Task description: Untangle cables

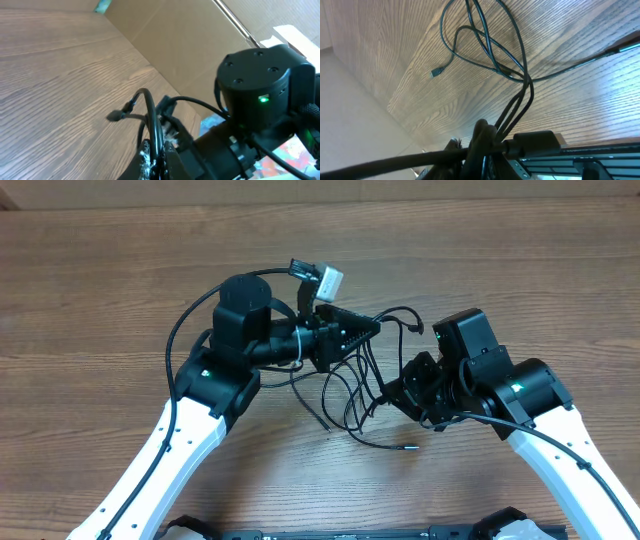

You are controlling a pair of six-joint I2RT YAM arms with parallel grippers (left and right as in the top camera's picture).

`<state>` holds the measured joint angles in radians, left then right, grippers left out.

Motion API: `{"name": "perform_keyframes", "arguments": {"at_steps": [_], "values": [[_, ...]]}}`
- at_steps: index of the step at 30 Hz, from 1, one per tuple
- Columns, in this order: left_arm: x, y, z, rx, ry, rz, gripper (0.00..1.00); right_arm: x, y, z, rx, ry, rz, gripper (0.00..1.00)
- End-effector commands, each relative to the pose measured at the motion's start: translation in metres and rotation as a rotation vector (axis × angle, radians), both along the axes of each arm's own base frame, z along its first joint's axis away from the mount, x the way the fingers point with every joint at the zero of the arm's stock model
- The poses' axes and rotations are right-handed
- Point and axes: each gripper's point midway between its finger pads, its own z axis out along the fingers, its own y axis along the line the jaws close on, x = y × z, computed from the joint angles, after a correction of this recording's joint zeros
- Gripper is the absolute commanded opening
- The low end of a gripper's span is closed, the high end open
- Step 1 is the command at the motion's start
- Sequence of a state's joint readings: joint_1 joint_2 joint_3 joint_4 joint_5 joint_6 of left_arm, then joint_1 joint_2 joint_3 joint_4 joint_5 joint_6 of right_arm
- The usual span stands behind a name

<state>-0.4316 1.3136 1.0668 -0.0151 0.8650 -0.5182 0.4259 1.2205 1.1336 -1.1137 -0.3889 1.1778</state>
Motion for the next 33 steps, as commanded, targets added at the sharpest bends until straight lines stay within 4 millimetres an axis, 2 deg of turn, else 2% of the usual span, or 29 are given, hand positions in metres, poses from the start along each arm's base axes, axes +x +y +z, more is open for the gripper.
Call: {"name": "perform_keyframes", "arguments": {"at_steps": [1,2,3,6,9,14,19,24,29,30,31,32,33], "values": [[0.026,0.029,0.028,-0.036,-0.081,0.111,0.04,-0.011,-0.011,-0.018,-0.083,0.051,0.02,0.12],[0.028,0.033,0.029,-0.04,-0.078,0.114,0.04,-0.011,-0.011,-0.018,-0.083,0.052,0.02,0.13],[0.03,0.039,0.031,-0.052,-0.073,0.118,0.04,-0.012,-0.011,-0.018,-0.085,0.055,0.02,0.22],[0.033,0.049,0.038,-0.077,-0.077,0.116,0.04,-0.013,-0.012,-0.019,-0.09,0.06,0.019,0.38],[0.037,0.062,0.049,-0.115,-0.089,0.116,0.04,-0.014,-0.013,-0.019,-0.093,0.066,0.019,0.39],[0.039,0.07,0.06,-0.149,-0.104,0.119,0.04,-0.014,-0.014,-0.02,-0.097,0.065,0.017,0.41],[0.038,0.071,0.06,-0.149,-0.105,0.11,0.04,-0.013,-0.016,-0.021,-0.109,0.06,0.013,0.42],[0.036,0.07,0.037,-0.089,-0.052,0.105,0.04,-0.013,-0.027,-0.025,-0.173,0.058,-0.008,0.54],[0.019,0.065,-0.008,0.035,0.047,0.056,0.04,-0.009,-0.048,-0.031,-0.255,0.06,-0.06,0.72],[0.015,0.064,-0.014,0.051,0.059,0.044,0.07,-0.008,-0.054,-0.031,-0.267,0.066,-0.082,0.73],[0.009,0.061,-0.02,0.069,0.073,0.027,0.14,-0.007,-0.061,-0.032,-0.28,0.076,-0.104,0.75],[0.005,0.059,-0.026,0.085,0.081,0.011,0.23,-0.007,-0.069,-0.032,-0.292,0.085,-0.125,0.79],[-0.002,0.054,-0.031,0.106,0.082,-0.013,0.25,-0.005,-0.077,-0.032,-0.299,0.087,-0.133,0.87]]}}
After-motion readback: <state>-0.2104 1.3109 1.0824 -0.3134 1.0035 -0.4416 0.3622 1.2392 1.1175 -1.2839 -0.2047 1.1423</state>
